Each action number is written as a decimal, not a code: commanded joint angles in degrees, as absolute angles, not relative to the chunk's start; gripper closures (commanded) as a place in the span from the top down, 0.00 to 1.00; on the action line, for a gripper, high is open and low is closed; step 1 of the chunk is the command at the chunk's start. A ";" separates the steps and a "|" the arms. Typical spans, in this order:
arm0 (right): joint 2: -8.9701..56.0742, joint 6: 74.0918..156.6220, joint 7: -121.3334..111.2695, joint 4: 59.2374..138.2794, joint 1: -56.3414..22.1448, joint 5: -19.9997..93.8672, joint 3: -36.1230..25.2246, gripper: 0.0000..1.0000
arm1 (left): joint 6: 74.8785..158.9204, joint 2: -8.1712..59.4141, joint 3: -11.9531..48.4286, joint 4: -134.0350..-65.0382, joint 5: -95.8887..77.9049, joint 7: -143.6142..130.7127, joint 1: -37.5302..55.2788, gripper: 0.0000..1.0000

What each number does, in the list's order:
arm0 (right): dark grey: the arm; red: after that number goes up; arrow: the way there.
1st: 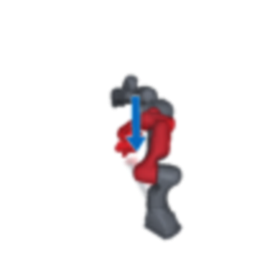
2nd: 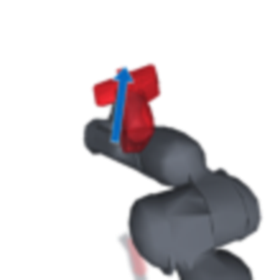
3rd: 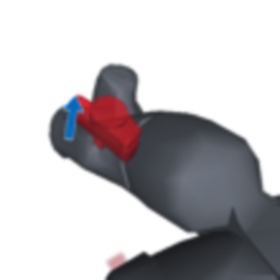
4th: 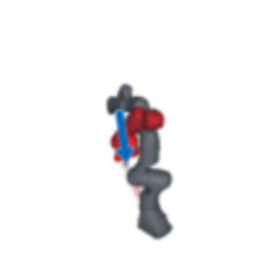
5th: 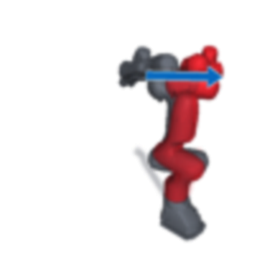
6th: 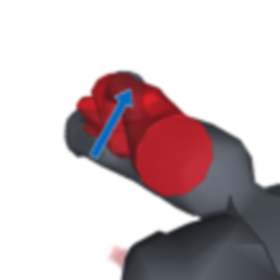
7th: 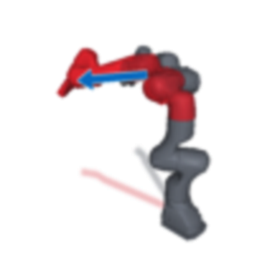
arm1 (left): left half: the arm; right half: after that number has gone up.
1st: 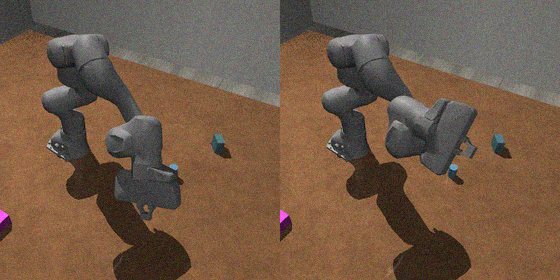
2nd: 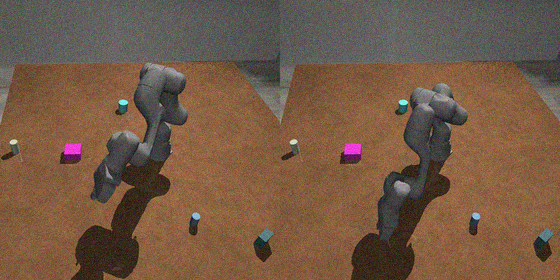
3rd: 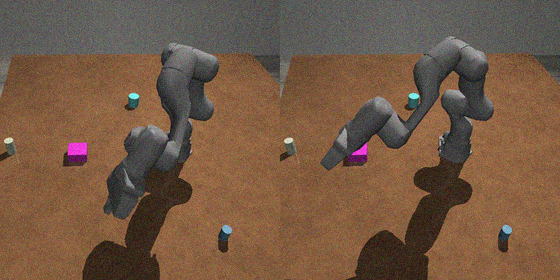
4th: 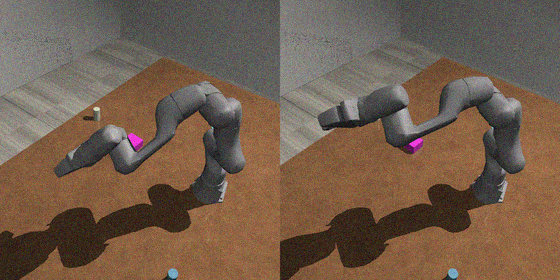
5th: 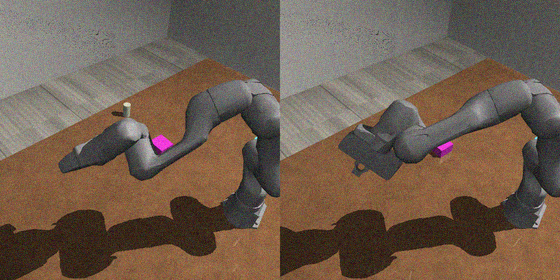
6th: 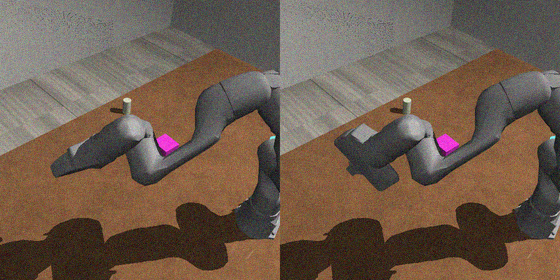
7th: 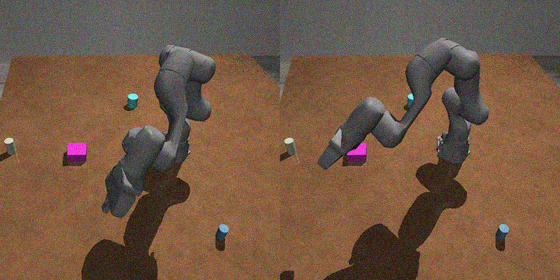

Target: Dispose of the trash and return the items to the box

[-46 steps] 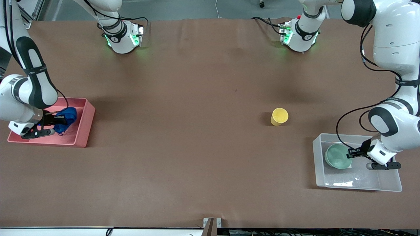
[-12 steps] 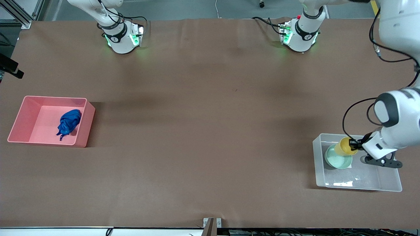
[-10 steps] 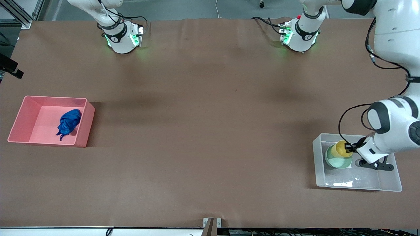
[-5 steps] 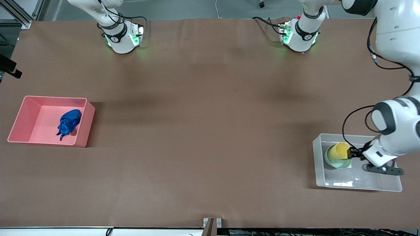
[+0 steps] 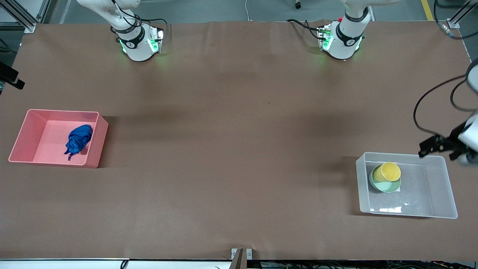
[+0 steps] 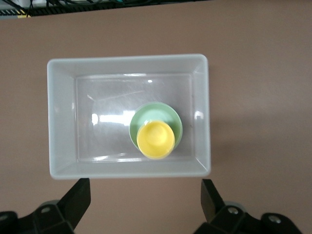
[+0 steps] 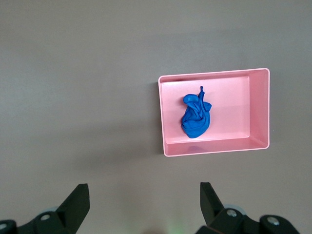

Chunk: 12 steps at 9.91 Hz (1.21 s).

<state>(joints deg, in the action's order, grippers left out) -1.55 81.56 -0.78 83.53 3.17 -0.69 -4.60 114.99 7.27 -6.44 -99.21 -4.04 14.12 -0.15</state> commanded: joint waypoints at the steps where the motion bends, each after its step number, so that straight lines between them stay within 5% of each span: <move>1: -1.49 81.12 -1.05 83.06 3.25 -1.32 -4.48 1.00 | 108.84 0.72 -5.02 -103.02 -4.05 9.87 0.79 1.00; 6: -1.49 81.12 -1.05 83.06 3.25 -1.58 -4.48 1.00 | 93.01 3.51 -2.99 -86.41 -2.12 3.34 1.93 1.00; 12: -1.49 81.21 -1.05 83.06 3.25 -1.58 -4.48 1.00 | 90.70 0.62 -1.67 -89.91 0.00 0.70 2.11 1.00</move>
<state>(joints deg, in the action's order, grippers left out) -1.52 81.56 -0.78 83.53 3.17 -1.03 -4.60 91.00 1.51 -1.77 -87.34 -1.28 1.39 1.88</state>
